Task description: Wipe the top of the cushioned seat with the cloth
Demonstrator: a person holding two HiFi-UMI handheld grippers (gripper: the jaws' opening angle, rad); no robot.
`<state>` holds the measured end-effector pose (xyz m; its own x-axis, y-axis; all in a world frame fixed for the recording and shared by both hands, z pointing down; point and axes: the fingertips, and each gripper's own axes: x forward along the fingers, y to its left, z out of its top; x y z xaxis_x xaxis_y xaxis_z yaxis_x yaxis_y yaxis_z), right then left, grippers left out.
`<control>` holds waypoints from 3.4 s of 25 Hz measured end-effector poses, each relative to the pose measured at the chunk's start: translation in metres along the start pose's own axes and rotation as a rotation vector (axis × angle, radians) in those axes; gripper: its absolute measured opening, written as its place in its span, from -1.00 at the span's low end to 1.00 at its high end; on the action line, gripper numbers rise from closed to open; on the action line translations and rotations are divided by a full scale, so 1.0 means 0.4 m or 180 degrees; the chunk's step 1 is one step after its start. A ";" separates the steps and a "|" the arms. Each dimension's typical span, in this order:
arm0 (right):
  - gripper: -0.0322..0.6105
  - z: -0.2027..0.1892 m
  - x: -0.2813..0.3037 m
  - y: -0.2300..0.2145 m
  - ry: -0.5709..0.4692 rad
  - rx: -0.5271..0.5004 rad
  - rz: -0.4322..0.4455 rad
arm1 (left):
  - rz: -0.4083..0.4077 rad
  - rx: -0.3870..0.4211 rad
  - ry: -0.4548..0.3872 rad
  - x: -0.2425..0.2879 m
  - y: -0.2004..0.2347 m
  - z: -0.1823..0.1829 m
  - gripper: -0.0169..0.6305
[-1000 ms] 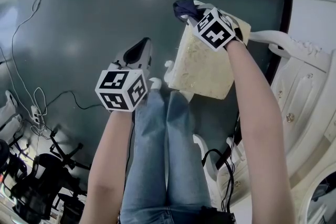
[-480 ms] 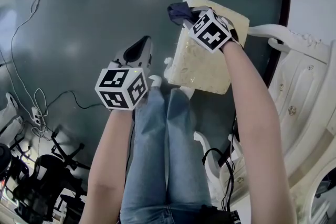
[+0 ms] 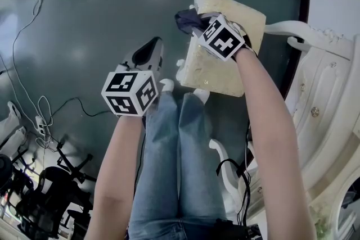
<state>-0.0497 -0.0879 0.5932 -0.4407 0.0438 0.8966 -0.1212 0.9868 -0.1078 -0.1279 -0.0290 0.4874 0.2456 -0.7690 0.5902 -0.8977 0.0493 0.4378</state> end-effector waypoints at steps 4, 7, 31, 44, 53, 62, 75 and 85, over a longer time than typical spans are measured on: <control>-0.79 -0.007 0.001 0.033 -0.0042 -0.0020 0.0031 | -0.0016 0.0011 -0.0003 -0.005 -0.007 -0.003 -0.93; -0.79 -0.013 0.002 0.054 -0.0062 0.0019 0.0073 | -0.0026 0.0025 0.0010 -0.009 -0.012 -0.010 -0.93; -0.79 -0.065 -0.002 0.261 -0.0017 -0.0112 0.0361 | -0.0056 -0.0008 -0.0019 -0.066 -0.024 -0.049 -0.93; -0.79 -0.088 -0.006 0.351 0.0005 -0.0130 0.0487 | 0.0050 -0.0051 -0.0032 -0.103 0.008 -0.068 -0.93; -0.79 -0.107 -0.003 0.422 0.0002 -0.0190 0.0616 | 0.0191 -0.0134 -0.0092 -0.127 0.054 -0.066 -0.93; -0.79 -0.147 -0.004 0.510 0.0243 -0.0717 0.0813 | 0.0238 -0.0185 -0.0072 -0.138 0.065 -0.076 -0.93; -0.79 -0.291 -0.048 0.582 0.0863 -0.1402 0.1115 | 0.0269 -0.0174 -0.0122 -0.173 0.050 -0.026 -0.93; -0.79 -0.382 -0.153 0.557 0.1251 -0.1015 0.0836 | 0.0202 -0.0118 -0.0133 -0.230 0.003 0.044 -0.93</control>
<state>0.0861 0.1532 0.5800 -0.0483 0.2887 0.9562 0.2491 0.9306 -0.2684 -0.1580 0.0306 0.4217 0.1723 -0.7896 0.5890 -0.8967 0.1218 0.4256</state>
